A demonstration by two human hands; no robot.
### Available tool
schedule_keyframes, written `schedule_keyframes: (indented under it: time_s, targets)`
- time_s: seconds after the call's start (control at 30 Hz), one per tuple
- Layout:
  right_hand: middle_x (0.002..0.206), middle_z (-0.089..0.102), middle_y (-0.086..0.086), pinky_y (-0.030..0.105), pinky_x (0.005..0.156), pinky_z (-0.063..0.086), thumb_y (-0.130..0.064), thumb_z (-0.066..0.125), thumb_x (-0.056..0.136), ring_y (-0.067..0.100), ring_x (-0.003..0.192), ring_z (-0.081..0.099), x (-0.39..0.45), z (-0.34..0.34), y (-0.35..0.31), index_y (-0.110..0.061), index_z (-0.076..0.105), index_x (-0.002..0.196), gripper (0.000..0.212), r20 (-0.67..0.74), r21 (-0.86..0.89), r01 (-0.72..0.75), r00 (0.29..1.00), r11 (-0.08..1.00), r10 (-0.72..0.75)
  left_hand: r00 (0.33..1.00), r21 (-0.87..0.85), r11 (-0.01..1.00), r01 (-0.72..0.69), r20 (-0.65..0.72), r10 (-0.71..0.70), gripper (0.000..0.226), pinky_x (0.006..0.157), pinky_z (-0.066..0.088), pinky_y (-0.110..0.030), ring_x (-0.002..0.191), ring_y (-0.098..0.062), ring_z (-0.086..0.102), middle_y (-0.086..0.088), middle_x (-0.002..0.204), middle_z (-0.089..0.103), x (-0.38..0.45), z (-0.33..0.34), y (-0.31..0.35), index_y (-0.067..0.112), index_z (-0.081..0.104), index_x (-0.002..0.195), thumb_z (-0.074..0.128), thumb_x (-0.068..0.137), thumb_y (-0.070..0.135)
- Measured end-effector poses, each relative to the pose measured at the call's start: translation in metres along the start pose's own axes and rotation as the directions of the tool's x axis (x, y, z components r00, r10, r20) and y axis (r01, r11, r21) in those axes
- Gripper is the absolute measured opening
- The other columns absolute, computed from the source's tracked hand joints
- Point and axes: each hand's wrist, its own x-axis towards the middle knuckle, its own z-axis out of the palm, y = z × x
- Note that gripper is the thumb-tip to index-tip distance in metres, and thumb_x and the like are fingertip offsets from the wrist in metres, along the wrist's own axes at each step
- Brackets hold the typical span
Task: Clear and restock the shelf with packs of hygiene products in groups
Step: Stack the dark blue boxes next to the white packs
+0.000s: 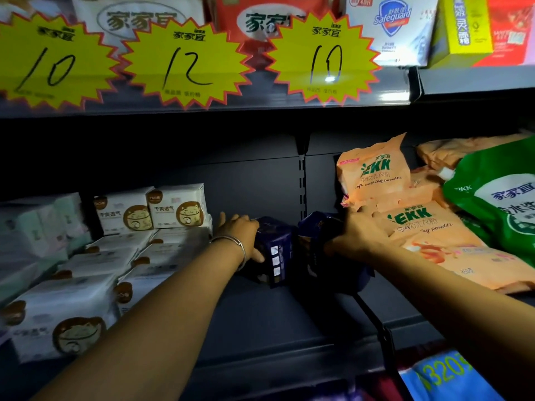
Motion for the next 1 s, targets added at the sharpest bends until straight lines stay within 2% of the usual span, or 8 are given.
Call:
schedule_keyframes:
  time_s: [0.07, 0.17, 0.23, 0.33, 0.43, 0.7, 0.87, 1.0]
  targets:
    - [0.127, 0.038, 0.014, 0.035, 0.085, 0.035, -0.043, 0.076, 0.070, 0.032, 0.119, 0.037, -0.002, -0.001, -0.001, -0.009, 0.041, 0.128, 0.075, -0.002, -0.007, -0.008, 1.000, 1.000, 0.008, 0.997, 0.012, 0.998, 0.061, -0.051, -0.061, 0.066, 0.110, 0.027, -0.041, 0.129, -0.032, 0.037, -0.015, 0.138, 0.043, -0.001, -0.004, 0.010, 0.012, 0.046, 0.134, 0.052, 0.086, 0.057]
    - [0.128, 0.039, 0.015, 0.034, 0.085, 0.036, -0.044, 0.076, 0.069, 0.033, 0.119, 0.037, -0.004, 0.000, 0.000, -0.008, 0.043, 0.127, 0.076, 0.002, -0.007, -0.001, 1.000, 1.000, 0.001, 0.978, -0.247, 0.961, 0.124, -0.131, -0.160, 0.040, 0.090, 0.041, -0.035, 0.116, -0.033, 0.050, -0.018, 0.125, 0.054, 0.003, -0.010, 0.010, 0.005, 0.056, 0.120, 0.041, 0.099, 0.036]
    - [0.127, 0.039, 0.015, 0.035, 0.089, 0.039, -0.044, 0.078, 0.067, 0.033, 0.119, 0.037, -0.003, 0.002, 0.000, -0.007, 0.043, 0.127, 0.078, 0.009, 0.004, 0.004, 1.000, 1.000, -0.004, 0.969, -0.310, 0.941, 0.134, -0.159, -0.190, 0.033, 0.097, 0.041, -0.038, 0.120, -0.033, 0.045, -0.017, 0.130, 0.050, 0.008, -0.011, 0.001, 0.007, 0.052, 0.125, 0.040, 0.100, 0.024]
    - [0.128, 0.039, 0.015, 0.037, 0.091, 0.040, -0.043, 0.078, 0.068, 0.033, 0.121, 0.036, -0.003, 0.002, -0.002, -0.008, 0.041, 0.130, 0.080, 0.024, 0.017, 0.007, 1.000, 1.000, -0.007, 0.984, -0.303, 0.945, 0.123, -0.089, -0.156, 0.046, 0.114, 0.024, -0.039, 0.137, -0.032, 0.025, -0.011, 0.150, 0.028, 0.012, -0.009, -0.006, 0.012, 0.030, 0.144, 0.039, 0.100, 0.018]
    - [0.129, 0.038, 0.013, 0.035, 0.089, 0.038, -0.044, 0.077, 0.069, 0.032, 0.122, 0.035, -0.003, 0.002, -0.003, -0.008, 0.039, 0.131, 0.081, 0.037, 0.007, 0.012, 0.999, 1.000, -0.012, 0.995, -0.408, 0.908, 0.095, 0.006, -0.101, 0.050, 0.114, 0.018, -0.031, 0.142, -0.029, 0.022, -0.013, 0.155, 0.019, 0.016, -0.006, -0.004, 0.010, 0.018, 0.149, 0.034, 0.102, 0.013]
    - [0.127, 0.040, 0.014, 0.034, 0.086, 0.037, -0.043, 0.075, 0.071, 0.031, 0.118, 0.037, -0.005, -0.007, 0.002, -0.008, 0.042, 0.127, 0.073, 0.028, 0.003, 0.004, 1.000, 1.000, -0.004, 0.980, -0.362, 0.914, 0.182, 0.144, -0.138, 0.078, 0.115, 0.026, -0.046, 0.142, -0.035, 0.020, -0.012, 0.157, 0.014, 0.017, -0.013, -0.009, 0.024, 0.004, 0.151, 0.055, 0.093, 0.029]
    - [0.124, 0.040, 0.013, 0.038, 0.091, 0.041, -0.042, 0.077, 0.070, 0.030, 0.116, 0.038, -0.016, -0.014, 0.002, -0.009, 0.044, 0.124, 0.071, 0.043, 0.020, 0.027, 0.999, 0.999, -0.027, 0.973, -0.206, 0.972, 0.114, 0.222, -0.068, 0.070, 0.118, 0.014, -0.044, 0.145, -0.034, 0.011, -0.009, 0.159, 0.005, 0.001, -0.020, -0.010, 0.026, 0.007, 0.151, 0.044, 0.095, 0.046]
    - [0.122, 0.043, 0.011, 0.039, 0.092, 0.046, -0.040, 0.079, 0.065, 0.030, 0.113, 0.042, -0.022, -0.014, 0.003, -0.011, 0.046, 0.119, 0.071, 0.062, 0.036, 0.042, 0.997, 0.998, -0.044, 0.949, -0.194, 0.975, 0.111, 0.311, -0.046, 0.102, 0.118, 0.016, -0.046, 0.145, -0.032, 0.008, -0.004, 0.159, 0.001, -0.004, -0.012, -0.010, 0.027, 0.005, 0.151, 0.060, 0.075, 0.066]
